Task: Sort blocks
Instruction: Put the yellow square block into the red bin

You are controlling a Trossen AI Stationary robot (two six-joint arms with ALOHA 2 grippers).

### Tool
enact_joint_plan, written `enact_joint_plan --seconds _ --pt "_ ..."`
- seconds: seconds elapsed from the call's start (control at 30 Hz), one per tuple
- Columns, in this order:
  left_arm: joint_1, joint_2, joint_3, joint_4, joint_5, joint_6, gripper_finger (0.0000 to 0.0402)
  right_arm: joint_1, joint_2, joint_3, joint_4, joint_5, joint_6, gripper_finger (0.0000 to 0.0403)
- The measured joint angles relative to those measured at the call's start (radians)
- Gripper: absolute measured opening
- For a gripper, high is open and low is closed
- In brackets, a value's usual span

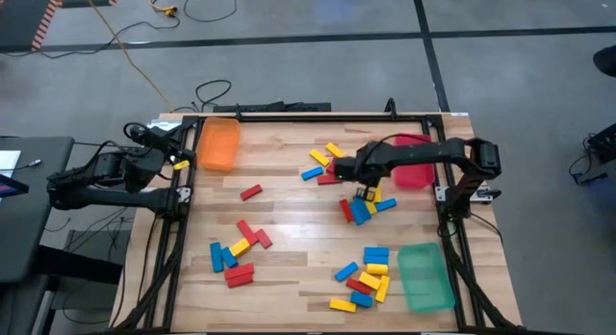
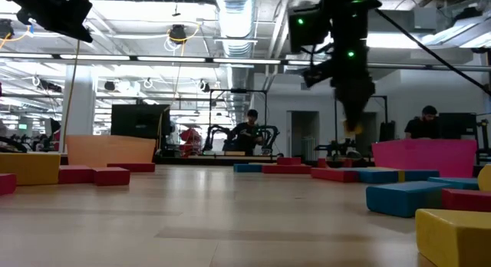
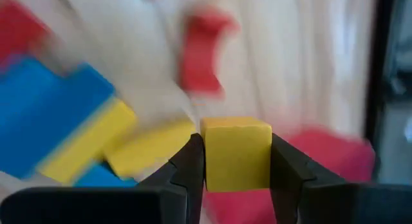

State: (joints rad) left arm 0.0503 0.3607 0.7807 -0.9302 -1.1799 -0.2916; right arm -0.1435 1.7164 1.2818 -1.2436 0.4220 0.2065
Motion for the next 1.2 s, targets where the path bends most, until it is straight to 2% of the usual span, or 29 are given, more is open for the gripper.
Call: enact_joint_plan --seconds 0.27,0.5,0.73,0.9,1.2 --pt "0.0 0.0 0.0 0.0 0.0 0.0 0.0004 -0.061 -0.099 0.0 -0.209 0.129 0.174 0.0136" --pt "0.0 0.0 0.0 0.0 0.0 0.0 0.0004 -0.187 -0.183 -0.037 -0.24 0.131 0.299 0.0136" --pt "0.0 0.0 0.0 0.0 0.0 0.0 0.0004 -0.318 -0.194 -0.181 -0.172 0.079 0.287 0.0136" --pt "0.0 0.0 0.0 0.0 0.0 0.0 0.0004 -0.408 -0.193 -0.275 -0.034 0.069 0.241 0.0136" --pt "0.0 0.0 0.0 0.0 0.0 0.0 0.0004 -0.526 -0.191 -0.309 0.205 -0.039 0.11 0.0136"
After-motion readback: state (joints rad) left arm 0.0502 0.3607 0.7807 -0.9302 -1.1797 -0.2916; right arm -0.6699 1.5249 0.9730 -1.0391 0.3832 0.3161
